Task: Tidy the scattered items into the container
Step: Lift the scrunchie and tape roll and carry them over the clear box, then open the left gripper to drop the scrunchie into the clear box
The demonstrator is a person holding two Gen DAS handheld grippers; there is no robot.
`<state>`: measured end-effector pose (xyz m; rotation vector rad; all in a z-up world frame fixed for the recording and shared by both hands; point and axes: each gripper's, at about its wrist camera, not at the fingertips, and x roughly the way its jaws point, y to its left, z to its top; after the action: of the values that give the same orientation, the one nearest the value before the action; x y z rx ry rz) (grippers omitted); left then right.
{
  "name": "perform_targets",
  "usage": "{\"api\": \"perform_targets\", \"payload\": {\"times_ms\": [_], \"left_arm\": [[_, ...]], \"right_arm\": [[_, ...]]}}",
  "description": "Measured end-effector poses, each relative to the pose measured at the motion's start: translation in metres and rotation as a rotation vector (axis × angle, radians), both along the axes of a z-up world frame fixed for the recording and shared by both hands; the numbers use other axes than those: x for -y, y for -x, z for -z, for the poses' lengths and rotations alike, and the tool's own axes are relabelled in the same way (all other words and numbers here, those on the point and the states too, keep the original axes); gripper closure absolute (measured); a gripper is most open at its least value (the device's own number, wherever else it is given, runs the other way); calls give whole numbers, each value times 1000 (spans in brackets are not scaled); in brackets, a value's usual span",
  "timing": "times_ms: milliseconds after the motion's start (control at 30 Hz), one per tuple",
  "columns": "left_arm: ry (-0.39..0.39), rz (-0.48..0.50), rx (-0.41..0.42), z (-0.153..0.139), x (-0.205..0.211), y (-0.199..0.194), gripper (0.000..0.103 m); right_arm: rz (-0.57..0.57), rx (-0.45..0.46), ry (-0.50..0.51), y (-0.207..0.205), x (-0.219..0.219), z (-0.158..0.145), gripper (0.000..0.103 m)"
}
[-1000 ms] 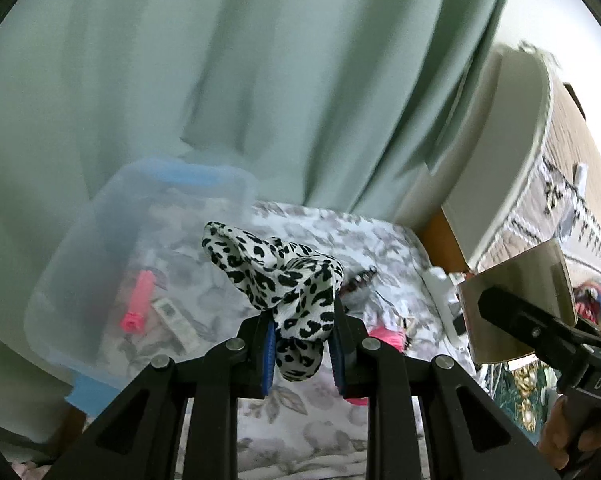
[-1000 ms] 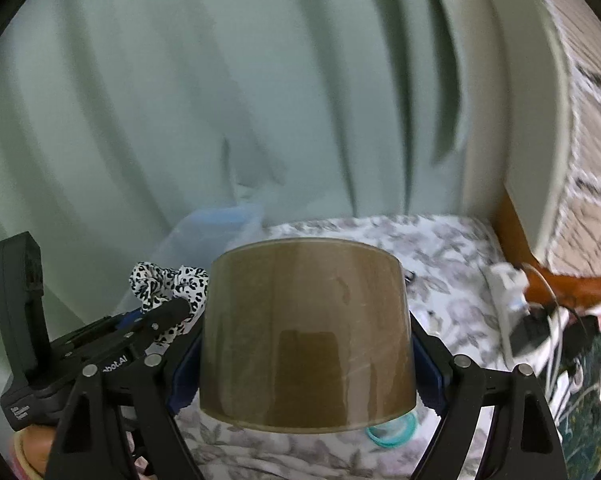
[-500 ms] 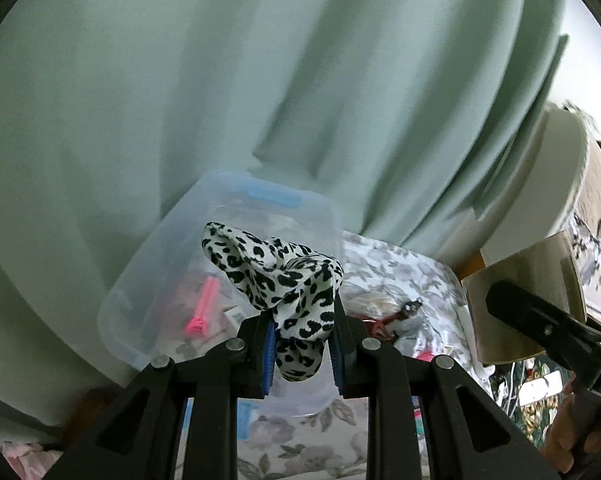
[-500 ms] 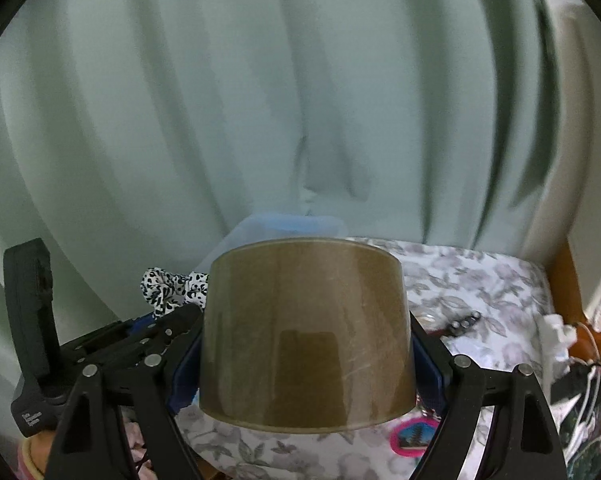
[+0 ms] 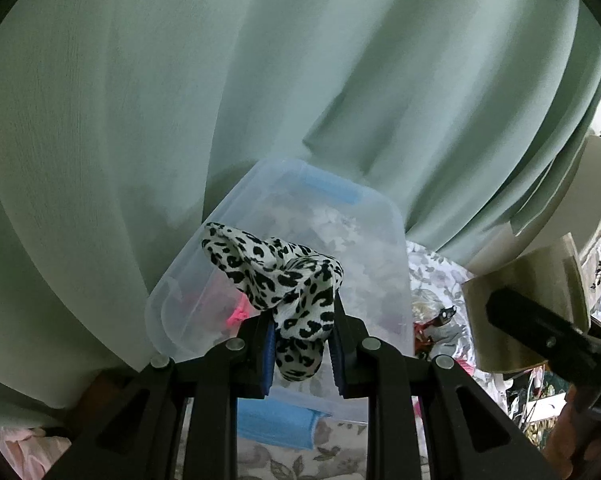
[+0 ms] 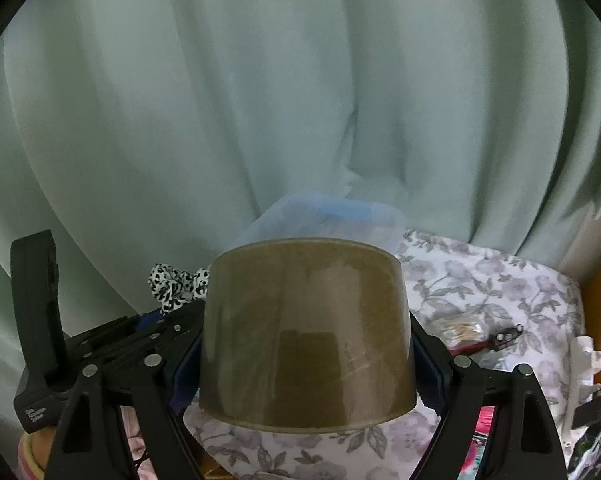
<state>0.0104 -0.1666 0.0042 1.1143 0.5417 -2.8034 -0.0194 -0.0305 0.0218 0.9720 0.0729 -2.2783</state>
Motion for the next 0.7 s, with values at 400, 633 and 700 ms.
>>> {"api": "perform_targets", "payload": {"times_ms": [400, 633, 700], "left_arm": [[-9, -26, 57, 20, 17, 17, 80], [-10, -30, 77, 26, 19, 23, 80], [-8, -30, 82, 27, 20, 25, 80]], "right_arm": [[-63, 53, -63, 15, 32, 24, 15], [-83, 70, -88, 24, 43, 35, 15], [-86, 75, -91, 26, 44, 37, 15]]}}
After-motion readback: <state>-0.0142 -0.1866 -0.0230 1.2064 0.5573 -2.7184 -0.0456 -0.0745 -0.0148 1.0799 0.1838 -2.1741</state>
